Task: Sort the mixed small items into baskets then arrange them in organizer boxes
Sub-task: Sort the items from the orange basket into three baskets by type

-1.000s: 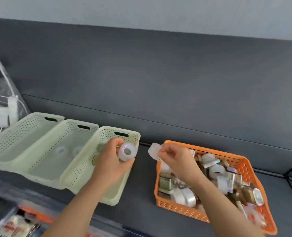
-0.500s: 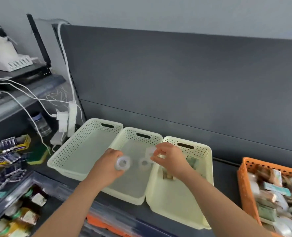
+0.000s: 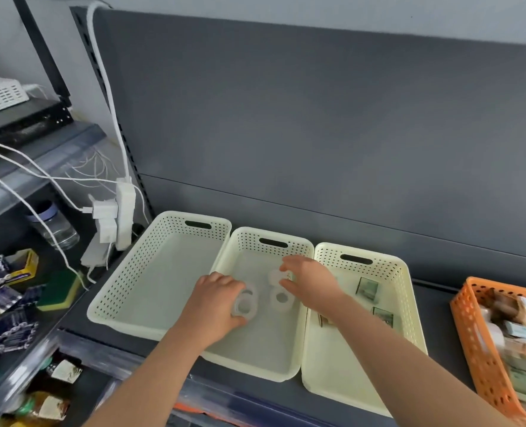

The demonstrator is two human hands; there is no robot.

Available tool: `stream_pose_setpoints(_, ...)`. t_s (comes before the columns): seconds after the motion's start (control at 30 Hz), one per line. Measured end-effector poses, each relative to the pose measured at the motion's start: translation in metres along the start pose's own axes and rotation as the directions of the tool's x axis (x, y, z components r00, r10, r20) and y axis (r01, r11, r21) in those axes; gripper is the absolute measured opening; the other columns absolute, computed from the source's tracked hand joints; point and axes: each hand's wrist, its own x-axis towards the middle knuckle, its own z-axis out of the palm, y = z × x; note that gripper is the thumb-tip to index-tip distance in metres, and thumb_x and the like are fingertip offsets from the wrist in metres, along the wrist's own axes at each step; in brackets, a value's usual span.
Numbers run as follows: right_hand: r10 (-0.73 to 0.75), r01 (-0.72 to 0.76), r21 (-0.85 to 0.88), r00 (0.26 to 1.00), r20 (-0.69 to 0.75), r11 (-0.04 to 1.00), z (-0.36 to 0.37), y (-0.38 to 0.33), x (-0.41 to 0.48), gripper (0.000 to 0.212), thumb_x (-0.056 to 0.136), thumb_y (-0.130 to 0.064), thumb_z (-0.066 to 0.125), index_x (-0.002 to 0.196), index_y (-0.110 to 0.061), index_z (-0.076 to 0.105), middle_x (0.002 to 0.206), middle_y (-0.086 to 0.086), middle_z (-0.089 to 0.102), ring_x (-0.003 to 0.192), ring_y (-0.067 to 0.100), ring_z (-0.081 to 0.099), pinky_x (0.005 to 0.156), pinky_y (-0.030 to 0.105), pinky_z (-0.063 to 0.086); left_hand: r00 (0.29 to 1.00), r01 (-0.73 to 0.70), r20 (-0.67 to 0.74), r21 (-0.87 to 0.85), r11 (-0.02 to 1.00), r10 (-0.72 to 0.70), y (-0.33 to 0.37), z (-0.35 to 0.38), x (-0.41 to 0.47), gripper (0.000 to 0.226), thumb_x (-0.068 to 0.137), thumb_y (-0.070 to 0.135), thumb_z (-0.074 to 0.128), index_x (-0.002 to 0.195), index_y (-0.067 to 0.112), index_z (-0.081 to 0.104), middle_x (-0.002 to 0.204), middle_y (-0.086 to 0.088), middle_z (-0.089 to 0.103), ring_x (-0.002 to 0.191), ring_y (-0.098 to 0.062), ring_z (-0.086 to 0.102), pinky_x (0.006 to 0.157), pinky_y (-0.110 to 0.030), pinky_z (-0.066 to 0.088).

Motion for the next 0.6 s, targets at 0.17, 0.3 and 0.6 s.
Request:
stream_pose_setpoints(0.17, -0.035, 0.034, -0.010, 0.991, -0.130, 0.999, -0.019, 0.005, -0.036, 0.036, 0.095, -0.030, 0.052, 0.128, -0.018, 0.057, 0.137, -0.007, 0.053, 0.124, 0.015, 0.050, 0.099, 0.026, 0.040, 0.991, 0.006, -0.132, -0.148, 0.989, -0.025, 0.014, -0.012, 0.003, 0.045, 0.089, 0.046, 0.056, 0.126, 0.021, 0.055, 0.125, 0.006, 0.057, 0.115, -0.017, 0.050, 0.096, -0.029, 0.036)
stream_pose_setpoints(0.3, 0.035, -0.034, 0.009, 0.977, -0.211, 0.999, -0.037, 0.026, -0.083, 0.041, 0.095, -0.034, 0.051, 0.134, -0.021, 0.052, 0.141, -0.010, 0.049, 0.128, 0.011, 0.046, 0.100, 0.021, 0.036, 0.969, -0.094, -0.245, -0.220, 0.971, 0.039, 0.051, -0.020, 0.013, 0.037, 0.088, 0.038, 0.061, 0.120, 0.020, 0.062, 0.117, 0.007, 0.062, 0.108, -0.017, 0.054, 0.092, -0.029, 0.040)
stream_pose_setpoints(0.6, 0.285, -0.298, 0.026, 0.878, -0.384, 0.954, -0.082, 0.119, -0.207, 0.042, 0.092, -0.033, 0.058, 0.130, -0.018, 0.056, 0.133, -0.006, 0.057, 0.122, 0.015, 0.053, 0.095, 0.025, 0.042, 0.896, -0.412, -0.269, -0.214, 0.886, 0.352, 0.207, -0.020, 0.046, 0.040, 0.085, 0.045, 0.051, 0.113, 0.021, 0.066, 0.111, 0.006, 0.066, 0.105, -0.018, 0.058, 0.090, -0.029, 0.042)
